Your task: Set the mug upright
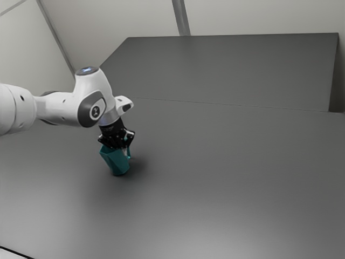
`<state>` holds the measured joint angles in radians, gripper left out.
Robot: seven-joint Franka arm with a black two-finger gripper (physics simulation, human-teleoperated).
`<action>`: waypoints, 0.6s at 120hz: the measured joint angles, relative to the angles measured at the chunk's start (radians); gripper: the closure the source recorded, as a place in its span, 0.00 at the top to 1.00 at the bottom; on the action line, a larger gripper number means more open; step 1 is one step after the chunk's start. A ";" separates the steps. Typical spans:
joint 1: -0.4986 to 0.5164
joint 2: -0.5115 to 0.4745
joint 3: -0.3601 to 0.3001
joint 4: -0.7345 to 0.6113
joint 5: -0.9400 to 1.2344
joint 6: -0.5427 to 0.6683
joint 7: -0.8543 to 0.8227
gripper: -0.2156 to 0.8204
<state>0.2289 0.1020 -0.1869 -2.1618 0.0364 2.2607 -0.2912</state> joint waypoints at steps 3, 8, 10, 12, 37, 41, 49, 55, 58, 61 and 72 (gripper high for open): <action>0.001 0.002 0.000 0.000 0.000 0.001 -0.004 0.04; 0.002 0.003 0.000 0.000 0.000 0.002 -0.011 0.04; 0.003 0.004 0.000 0.000 0.000 0.002 -0.014 0.04; 0.003 0.004 0.000 0.000 0.000 0.002 -0.017 0.04; 0.001 -0.013 -0.023 0.007 0.011 -0.008 -0.036 0.44; 0.002 -0.020 -0.024 0.009 0.012 -0.010 -0.038 0.49; 0.004 -0.032 -0.025 0.017 0.013 -0.012 -0.042 0.57; 0.005 -0.047 -0.025 0.022 0.013 -0.013 -0.045 0.62; 0.006 -0.057 -0.026 0.023 0.013 -0.014 -0.046 0.64; 0.007 -0.067 -0.026 0.024 0.012 -0.014 -0.047 0.66; 0.008 -0.104 -0.026 0.030 0.009 -0.021 -0.051 0.70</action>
<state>0.2370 -0.0021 -0.2132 -2.1321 0.0450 2.2397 -0.3425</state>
